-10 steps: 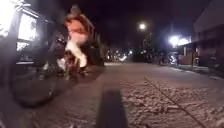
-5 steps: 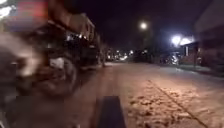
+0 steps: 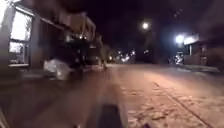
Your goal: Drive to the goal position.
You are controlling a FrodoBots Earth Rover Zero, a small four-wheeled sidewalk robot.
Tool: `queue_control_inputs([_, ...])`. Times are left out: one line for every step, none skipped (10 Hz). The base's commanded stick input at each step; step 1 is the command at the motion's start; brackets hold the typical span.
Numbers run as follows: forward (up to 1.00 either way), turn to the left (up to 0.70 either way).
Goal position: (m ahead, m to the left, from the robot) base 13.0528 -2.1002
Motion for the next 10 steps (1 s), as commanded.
queue_control_inputs([0.7,0.0])
queue_control_inputs([0.7,0.0])
queue_control_inputs([0.7,0.0])
queue_control_inputs([0.7,0.0])
queue_control_inputs([0.7,0.0])
queue_control_inputs([0.7,0.0])
queue_control_inputs([0.7,0.0])
queue_control_inputs([0.7,0.0])
queue_control_inputs([0.7,0.0])
queue_control_inputs([0.7,0.0])
